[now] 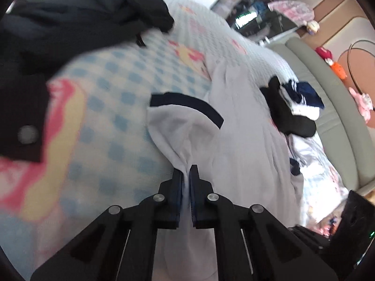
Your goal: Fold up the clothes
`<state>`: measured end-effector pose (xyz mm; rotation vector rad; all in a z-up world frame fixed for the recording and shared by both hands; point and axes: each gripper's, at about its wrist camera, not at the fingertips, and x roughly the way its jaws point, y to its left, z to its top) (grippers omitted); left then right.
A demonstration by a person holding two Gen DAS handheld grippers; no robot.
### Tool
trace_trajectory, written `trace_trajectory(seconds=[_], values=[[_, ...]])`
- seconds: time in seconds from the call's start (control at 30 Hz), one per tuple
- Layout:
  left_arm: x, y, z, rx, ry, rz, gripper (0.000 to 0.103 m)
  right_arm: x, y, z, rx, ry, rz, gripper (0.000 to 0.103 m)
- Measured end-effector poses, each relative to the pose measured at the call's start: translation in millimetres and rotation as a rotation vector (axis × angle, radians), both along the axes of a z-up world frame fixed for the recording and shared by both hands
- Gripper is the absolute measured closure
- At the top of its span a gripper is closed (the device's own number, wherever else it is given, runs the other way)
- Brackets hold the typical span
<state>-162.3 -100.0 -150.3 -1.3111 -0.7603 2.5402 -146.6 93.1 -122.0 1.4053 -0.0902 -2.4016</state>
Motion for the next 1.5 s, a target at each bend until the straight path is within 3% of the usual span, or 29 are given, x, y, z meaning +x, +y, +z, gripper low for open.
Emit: trace_trajectory(seconds=[0.1, 0.3, 0.43, 0.53, 0.6, 0.63, 0.67, 0.73, 0.77, 0.83, 1.13, 1.17, 1.27, 1.33, 1.37, 1.43, 1.5], values=[[13, -7, 7, -0.038, 0.027, 0.051, 0.1, 2, -1, 10, 0.006, 0.034, 0.003, 0.067], [46, -47, 13, -0.019, 0.05, 0.148, 0.1, 1, -17, 5, -0.001, 0.024, 0.038, 0.067], [49, -57, 3, 0.068, 0.036, 0.098, 0.1, 6, -27, 1, 0.0, 0.019, 0.052, 0.067], [45, -41, 8, 0.071, 0.069, 0.018, 0.097, 9, -36, 6, 0.025, 0.05, 0.072, 0.067], [40, -22, 10, 0.046, 0.066, -0.049, 0.081, 9, -38, 7, 0.039, 0.059, 0.072, 0.067], [38, -12, 9, 0.025, 0.056, -0.074, 0.054, 9, -39, 8, 0.044, 0.06, 0.071, 0.067], [37, -3, 7, 0.008, 0.052, -0.09, 0.046, 8, -38, 5, 0.039, 0.044, 0.065, 0.067], [38, 11, 1, -0.045, 0.04, -0.111, 0.05, 6, -35, 0, 0.029, 0.012, 0.053, 0.067], [37, 16, -3, -0.086, 0.023, -0.116, 0.07, 7, -33, -3, 0.026, 0.001, 0.05, 0.067], [36, 23, -12, -0.173, -0.022, -0.116, 0.089, 11, -32, -9, 0.025, -0.02, 0.052, 0.067], [81, -48, 12, -0.144, -0.019, 0.157, 0.101, 15, -26, -25, 0.06, -0.061, 0.046, 0.066], [86, -55, 11, -0.129, -0.024, 0.174, 0.101, 15, -22, -27, 0.052, -0.067, 0.038, 0.066], [94, -69, 3, 0.019, -0.04, 0.135, 0.1, 21, -9, -23, 0.002, -0.066, 0.014, 0.067], [92, -62, 1, 0.067, -0.036, 0.089, 0.092, 26, -4, -17, -0.024, -0.061, 0.011, 0.066], [89, -54, 1, 0.058, -0.033, 0.065, 0.075, 29, -2, -14, -0.036, -0.059, 0.015, 0.066], [80, -33, 1, 0.032, -0.023, 0.015, 0.05, 38, -2, -9, -0.057, -0.06, 0.043, 0.066], [74, -17, -2, 0.039, -0.019, -0.033, 0.051, 46, -4, -10, -0.075, -0.069, 0.079, 0.066]])
